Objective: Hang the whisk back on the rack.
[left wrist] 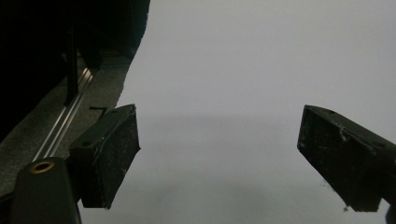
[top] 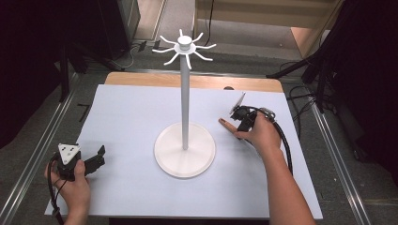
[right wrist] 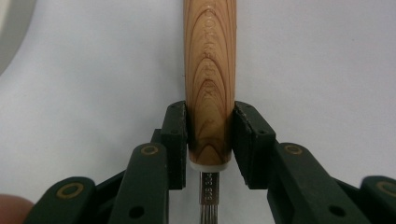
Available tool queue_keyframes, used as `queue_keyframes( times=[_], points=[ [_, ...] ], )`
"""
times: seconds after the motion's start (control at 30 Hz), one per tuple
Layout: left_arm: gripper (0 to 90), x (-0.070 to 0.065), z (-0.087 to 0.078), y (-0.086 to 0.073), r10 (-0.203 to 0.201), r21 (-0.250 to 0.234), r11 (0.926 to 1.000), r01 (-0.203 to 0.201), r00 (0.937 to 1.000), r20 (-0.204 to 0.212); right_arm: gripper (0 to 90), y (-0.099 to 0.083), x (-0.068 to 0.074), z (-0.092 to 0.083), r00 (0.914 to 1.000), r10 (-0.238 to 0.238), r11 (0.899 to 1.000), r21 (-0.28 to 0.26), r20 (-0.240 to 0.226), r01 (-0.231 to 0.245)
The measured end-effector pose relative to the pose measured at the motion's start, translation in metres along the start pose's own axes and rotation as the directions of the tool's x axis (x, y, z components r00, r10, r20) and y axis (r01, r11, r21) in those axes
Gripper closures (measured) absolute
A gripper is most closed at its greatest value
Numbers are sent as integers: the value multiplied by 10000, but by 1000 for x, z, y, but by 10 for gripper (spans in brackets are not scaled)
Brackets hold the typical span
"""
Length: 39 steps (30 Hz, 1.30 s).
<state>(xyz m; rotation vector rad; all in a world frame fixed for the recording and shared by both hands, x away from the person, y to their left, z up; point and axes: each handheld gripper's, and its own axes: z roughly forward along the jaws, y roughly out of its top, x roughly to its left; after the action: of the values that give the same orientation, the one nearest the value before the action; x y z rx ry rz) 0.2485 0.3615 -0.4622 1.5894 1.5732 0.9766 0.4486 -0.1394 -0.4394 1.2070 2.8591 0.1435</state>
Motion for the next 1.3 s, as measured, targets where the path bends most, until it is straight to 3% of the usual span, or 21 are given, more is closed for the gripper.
queue_keyframes(
  times=[0.2,0.27,0.37,0.57,0.73,1.07,1.17,1.23,1.3],
  points=[
    [134,0,0,0,34,9,10000,-34,10000,-19,692,3,-4,3,9992,204,9995,234,-336,-196],
    [134,0,0,0,32,15,10000,-32,10000,-16,691,4,-4,3,9992,290,9992,284,-284,-282],
    [134,0,0,0,9,15,10000,-9,10000,-14,690,11,3,3,9986,500,9957,771,165,-512],
    [134,0,1,0,-9,85,10000,9,10000,-12,692,12,-3,4,9981,572,9951,818,-221,-553],
    [133,0,1,0,-21,104,9999,21,10000,-13,696,18,3,4,9980,602,9906,1219,167,-618],
    [134,-1,1,0,58,110,9999,-58,10000,-25,698,17,10,4,9920,1047,9871,1139,705,-1123],
    [134,0,1,1,22,119,9999,-22,10000,11,700,16,9,3,9916,1119,9867,1109,648,-1186],
    [134,0,1,1,-8,128,9999,8,10000,22,703,14,10,2,9931,1150,9872,1089,226,-1168],
    [134,0,1,1,-1,126,9999,0,10000,29,703,14,11,2,9937,1096,9877,1091,246,-1116]
  ],
)
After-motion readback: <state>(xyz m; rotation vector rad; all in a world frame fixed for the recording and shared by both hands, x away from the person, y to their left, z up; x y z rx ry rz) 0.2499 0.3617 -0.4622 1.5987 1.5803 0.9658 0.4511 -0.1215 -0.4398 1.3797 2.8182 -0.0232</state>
